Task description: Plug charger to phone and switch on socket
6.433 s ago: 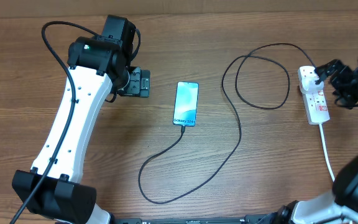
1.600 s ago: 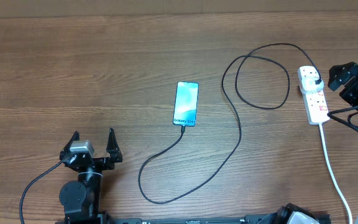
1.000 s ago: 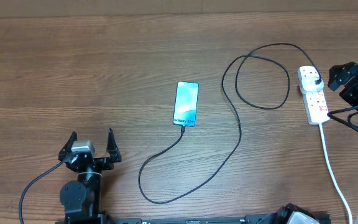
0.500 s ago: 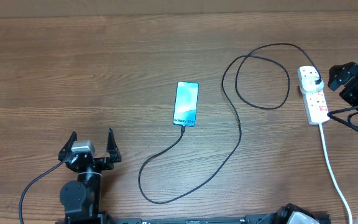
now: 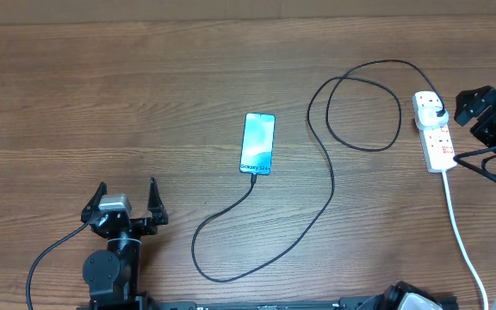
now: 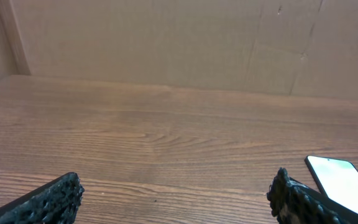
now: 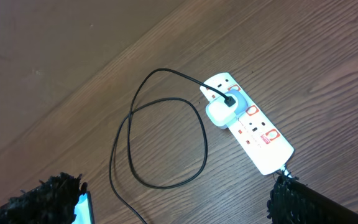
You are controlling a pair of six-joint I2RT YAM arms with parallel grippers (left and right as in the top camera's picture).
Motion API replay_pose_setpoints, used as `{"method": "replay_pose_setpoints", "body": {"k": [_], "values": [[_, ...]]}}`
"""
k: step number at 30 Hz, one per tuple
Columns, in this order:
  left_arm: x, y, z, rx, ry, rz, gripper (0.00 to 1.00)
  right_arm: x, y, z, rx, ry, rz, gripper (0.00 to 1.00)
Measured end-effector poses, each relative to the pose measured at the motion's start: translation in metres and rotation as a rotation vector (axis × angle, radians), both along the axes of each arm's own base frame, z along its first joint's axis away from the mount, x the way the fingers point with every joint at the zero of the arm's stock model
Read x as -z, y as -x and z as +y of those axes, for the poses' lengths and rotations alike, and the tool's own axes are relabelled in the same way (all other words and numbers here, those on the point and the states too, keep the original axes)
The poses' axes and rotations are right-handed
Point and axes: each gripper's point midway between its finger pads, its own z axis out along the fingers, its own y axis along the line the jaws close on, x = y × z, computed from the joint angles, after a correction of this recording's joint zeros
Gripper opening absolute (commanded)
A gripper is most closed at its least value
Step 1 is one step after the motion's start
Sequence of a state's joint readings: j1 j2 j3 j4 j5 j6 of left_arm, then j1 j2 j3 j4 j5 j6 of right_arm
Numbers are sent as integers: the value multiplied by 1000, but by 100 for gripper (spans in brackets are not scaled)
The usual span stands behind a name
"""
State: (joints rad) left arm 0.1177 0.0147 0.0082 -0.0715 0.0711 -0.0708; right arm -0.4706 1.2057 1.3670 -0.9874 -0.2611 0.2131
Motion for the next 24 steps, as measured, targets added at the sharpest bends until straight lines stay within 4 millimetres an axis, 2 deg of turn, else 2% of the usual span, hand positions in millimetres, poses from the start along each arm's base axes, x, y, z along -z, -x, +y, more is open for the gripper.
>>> {"method": "replay_pose_setpoints", "body": {"k": [12,15,18,24], "values": [[0,0,0,0,0,0,99,0,0,-1,4,5,0,100],[0,0,0,0,0,0,100,-8,-5,3,-14,31,-56,100],[0,0,0,0,0,0,99,-15,-10,17,-60,64,-133,100],[0,0,0,0,0,0,99,-13,-12,66,-202,118,-312,100]]}}
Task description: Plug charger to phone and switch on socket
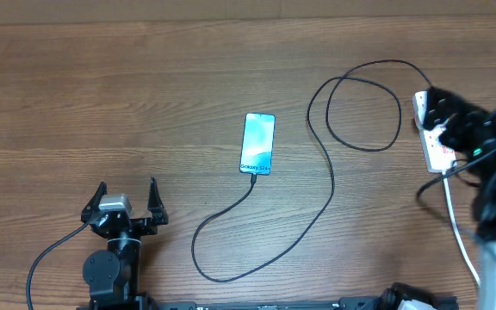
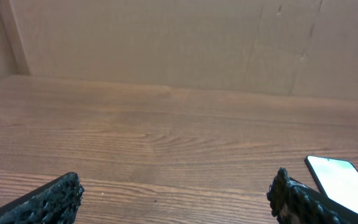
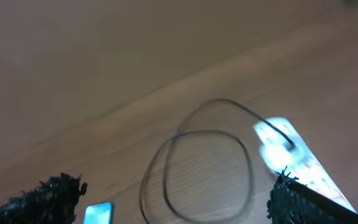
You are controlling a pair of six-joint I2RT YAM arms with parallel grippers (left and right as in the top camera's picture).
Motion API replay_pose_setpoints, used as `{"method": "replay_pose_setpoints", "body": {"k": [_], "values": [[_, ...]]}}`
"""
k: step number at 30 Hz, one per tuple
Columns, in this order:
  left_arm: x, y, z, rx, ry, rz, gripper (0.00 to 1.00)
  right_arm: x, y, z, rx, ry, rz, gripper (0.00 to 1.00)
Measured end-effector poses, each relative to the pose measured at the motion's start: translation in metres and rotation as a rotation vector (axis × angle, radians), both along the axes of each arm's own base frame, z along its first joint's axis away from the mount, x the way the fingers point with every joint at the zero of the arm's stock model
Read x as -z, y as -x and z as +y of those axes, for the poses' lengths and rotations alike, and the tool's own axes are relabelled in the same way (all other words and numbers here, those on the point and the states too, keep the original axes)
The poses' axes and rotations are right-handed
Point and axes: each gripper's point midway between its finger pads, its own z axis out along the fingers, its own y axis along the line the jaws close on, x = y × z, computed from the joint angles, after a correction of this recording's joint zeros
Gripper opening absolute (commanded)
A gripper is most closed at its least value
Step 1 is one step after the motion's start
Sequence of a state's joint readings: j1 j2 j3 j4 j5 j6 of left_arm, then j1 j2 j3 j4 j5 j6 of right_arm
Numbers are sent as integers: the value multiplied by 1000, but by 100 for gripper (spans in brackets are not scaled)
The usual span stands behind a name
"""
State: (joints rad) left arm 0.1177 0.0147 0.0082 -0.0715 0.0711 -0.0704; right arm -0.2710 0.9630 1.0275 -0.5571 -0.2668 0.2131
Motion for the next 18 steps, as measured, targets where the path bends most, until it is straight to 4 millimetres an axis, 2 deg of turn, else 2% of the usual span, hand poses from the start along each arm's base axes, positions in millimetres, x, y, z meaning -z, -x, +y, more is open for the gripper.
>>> {"method": "replay_pose_setpoints", "body": {"k": [6,10,12,14,16,18], "values": [[0,0,0,0,0,-1,99,16,6,44,-134,40,-201,100],[0,0,0,0,0,-1,99,31,21,68,-202,58,-338,100],[0,0,0,0,0,0,99,48,33,80,-239,58,-379,100],[0,0,0,0,0,-1,100,58,41,84,-251,62,-429,100],[0,0,0,0,0,-2,99,79,52,87,-261,64,-454,100],[0,0,0,0,0,-2,99,85,58,87,-258,67,-473,100]]}}
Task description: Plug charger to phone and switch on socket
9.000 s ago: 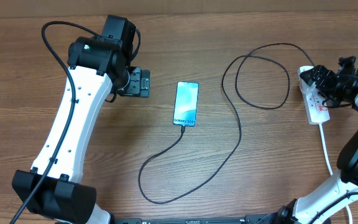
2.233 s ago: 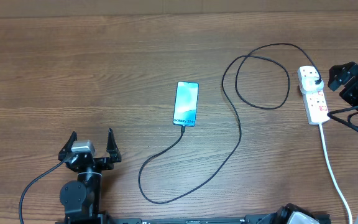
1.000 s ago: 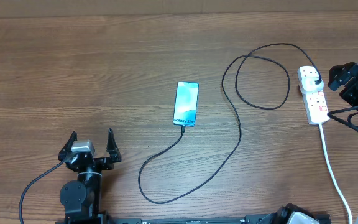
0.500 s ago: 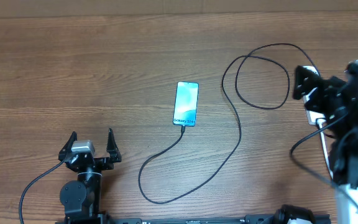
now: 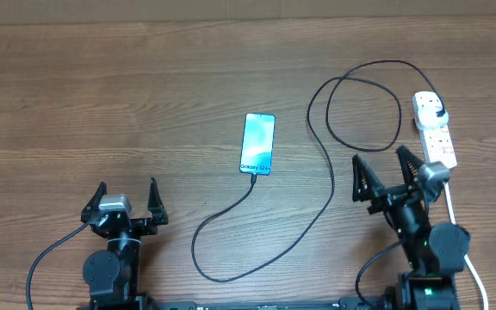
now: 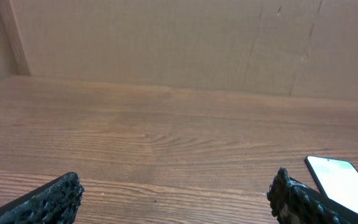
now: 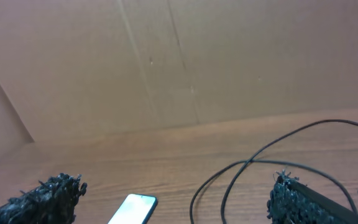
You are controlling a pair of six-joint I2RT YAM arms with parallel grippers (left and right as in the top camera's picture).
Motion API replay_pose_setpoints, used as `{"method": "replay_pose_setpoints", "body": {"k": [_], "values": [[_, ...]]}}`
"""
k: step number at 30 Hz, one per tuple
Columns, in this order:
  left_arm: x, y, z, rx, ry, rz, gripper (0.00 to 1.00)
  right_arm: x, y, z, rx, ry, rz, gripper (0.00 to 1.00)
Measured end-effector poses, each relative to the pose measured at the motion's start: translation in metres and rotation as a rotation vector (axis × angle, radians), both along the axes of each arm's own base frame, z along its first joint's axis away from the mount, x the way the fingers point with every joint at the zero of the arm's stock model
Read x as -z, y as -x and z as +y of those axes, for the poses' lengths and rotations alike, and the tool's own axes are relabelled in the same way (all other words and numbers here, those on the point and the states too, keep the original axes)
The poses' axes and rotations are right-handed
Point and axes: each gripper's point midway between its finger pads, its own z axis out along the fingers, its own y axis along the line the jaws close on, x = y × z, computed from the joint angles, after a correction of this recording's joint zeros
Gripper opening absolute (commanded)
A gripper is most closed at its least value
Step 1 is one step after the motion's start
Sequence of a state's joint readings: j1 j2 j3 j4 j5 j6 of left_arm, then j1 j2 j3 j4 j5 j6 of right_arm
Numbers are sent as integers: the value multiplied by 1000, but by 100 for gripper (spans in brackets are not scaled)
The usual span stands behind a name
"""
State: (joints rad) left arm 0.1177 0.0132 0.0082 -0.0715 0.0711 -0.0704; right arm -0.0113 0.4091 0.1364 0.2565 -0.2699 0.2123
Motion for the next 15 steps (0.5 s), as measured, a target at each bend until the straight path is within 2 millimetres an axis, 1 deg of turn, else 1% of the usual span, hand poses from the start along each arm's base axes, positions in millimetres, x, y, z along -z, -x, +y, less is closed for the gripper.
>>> {"method": "replay_pose_setpoints", "body": {"k": [5,8,11,15], "values": [[0,0,0,0,0,0,100,15,12,-3,20,3,-38,100],[0,0,0,0,0,0,100,30,16,-5,31,2,0,100],[0,0,0,0,0,0,99,32,19,-6,40,2,7,100],[0,0,0,0,0,0,100,42,24,-9,60,1,43,100]]}}
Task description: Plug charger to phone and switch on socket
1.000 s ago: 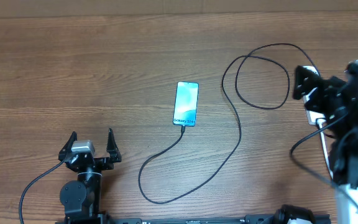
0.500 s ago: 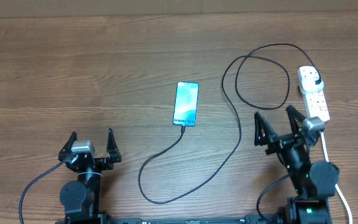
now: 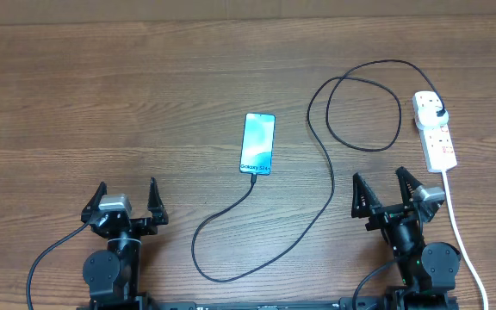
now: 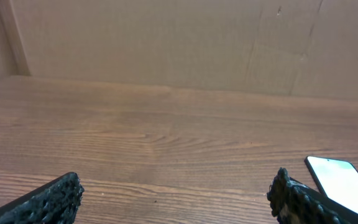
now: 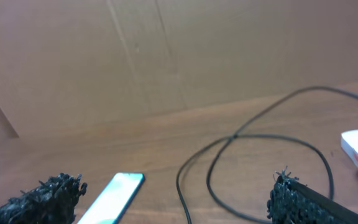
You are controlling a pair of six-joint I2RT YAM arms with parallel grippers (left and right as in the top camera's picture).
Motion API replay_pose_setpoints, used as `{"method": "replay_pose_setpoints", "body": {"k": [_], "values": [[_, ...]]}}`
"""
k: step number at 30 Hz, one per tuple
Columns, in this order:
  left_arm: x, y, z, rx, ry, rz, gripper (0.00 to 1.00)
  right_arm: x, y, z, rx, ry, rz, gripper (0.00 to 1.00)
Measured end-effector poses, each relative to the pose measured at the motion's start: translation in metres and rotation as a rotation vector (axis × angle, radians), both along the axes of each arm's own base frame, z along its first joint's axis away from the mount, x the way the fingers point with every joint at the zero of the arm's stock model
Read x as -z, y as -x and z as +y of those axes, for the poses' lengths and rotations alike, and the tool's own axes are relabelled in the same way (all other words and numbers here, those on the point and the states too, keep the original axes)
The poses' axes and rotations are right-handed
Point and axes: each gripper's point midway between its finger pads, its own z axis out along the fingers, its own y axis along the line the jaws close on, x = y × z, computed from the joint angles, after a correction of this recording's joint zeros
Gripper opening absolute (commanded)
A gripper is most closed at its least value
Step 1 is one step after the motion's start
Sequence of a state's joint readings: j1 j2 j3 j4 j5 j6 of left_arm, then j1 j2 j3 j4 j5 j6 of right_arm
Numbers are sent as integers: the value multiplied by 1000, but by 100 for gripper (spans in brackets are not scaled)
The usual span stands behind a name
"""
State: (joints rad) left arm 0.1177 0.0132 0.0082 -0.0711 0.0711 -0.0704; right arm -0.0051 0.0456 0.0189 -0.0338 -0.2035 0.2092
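Note:
A phone [image 3: 258, 143] with a lit blue screen lies mid-table, and the black charger cable [image 3: 330, 185] runs from its near end in a long loop to a white plug [image 3: 431, 105] in the white power strip [image 3: 437, 138] at far right. My left gripper [image 3: 126, 201] stands open at the near left, well short of the phone [image 4: 344, 185]. My right gripper [image 3: 388, 192] stands open at the near right, empty, below the strip. The right wrist view takes in the phone [image 5: 115, 196], the cable loop [image 5: 260, 163] and a corner of the strip.
A brown cardboard wall [image 4: 179, 43] backs the wooden table [image 3: 127, 95]. The strip's white lead [image 3: 463, 237] runs down the right side towards the near edge, close beside my right arm.
My right gripper has drawn back a little towards the near edge and its view has dropped slightly. The left arm, phone and cable are unchanged.
My right gripper was first at the far right beside the power strip, looking down on its plug and switches. Then it was in blurred motion by the strip. After that it stood open at the near right, where it is now. The left gripper stayed open throughout.

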Motion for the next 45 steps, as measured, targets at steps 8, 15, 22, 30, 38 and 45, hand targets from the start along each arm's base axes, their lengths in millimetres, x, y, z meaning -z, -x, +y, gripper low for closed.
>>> {"method": "replay_pose_setpoints", "body": {"k": [8,15,22,30,38,45], "values": [[0,0,0,0,0,0,99,3,0,-9,55,23,6,100],[0,0,0,0,0,0,99,3,0,-10,56,95,-7,100],[0,0,0,0,0,0,99,3,1,-3,18,215,-35,100],[0,0,0,0,0,0,100,3,2,-1,2,268,-49,100],[0,0,0,0,0,0,100,3,2,0,-2,276,-53,100],[0,0,0,0,0,0,99,3,2,0,-2,278,-54,100]]}}
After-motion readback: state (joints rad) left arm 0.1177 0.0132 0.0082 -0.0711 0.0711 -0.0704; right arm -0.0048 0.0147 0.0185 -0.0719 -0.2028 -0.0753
